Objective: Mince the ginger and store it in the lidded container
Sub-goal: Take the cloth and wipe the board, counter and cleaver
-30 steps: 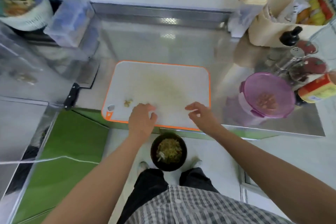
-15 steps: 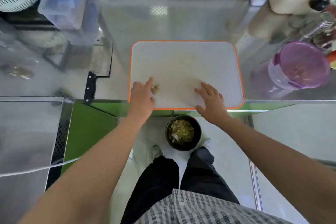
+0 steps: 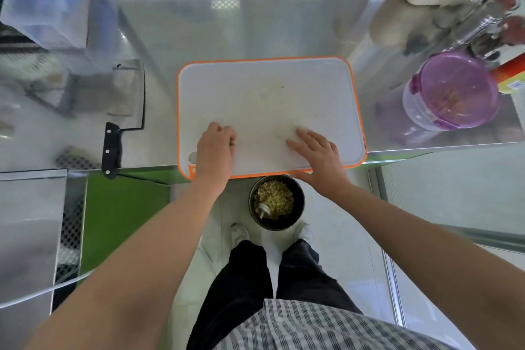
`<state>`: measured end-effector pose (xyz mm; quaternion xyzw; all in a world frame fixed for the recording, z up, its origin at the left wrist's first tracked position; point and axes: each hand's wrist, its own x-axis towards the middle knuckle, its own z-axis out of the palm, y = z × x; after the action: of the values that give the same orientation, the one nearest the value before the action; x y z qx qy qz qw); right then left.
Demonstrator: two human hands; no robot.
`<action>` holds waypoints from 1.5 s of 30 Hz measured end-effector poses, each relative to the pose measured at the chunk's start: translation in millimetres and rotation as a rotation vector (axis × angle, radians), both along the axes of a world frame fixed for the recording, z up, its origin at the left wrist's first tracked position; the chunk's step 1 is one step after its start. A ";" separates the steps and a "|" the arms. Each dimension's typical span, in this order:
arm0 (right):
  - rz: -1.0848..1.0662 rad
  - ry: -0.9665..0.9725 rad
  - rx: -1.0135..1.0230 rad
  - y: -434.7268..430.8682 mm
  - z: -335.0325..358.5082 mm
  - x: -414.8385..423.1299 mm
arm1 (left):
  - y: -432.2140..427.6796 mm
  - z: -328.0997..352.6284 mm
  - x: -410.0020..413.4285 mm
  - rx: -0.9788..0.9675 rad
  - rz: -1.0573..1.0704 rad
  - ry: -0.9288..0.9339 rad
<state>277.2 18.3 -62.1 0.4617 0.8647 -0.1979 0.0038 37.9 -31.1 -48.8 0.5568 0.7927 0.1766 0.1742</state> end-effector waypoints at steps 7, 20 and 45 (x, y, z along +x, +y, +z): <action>0.034 0.066 -0.040 7.0 -1.2 6.9 | 2.0 -8.1 11.4 -0.025 0.045 0.048; -0.034 0.219 -0.146 9.9 2.6 35.4 | -7.3 -7.0 55.0 -0.128 0.023 -0.052; -0.103 0.295 -0.163 21.8 11.1 58.5 | -40.6 5.7 115.8 0.013 -0.101 0.057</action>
<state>335.7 40.1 -51.0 0.4695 0.8122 -0.3328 -0.0959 153.7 -71.6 -43.1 0.6019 0.7672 0.1567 0.1565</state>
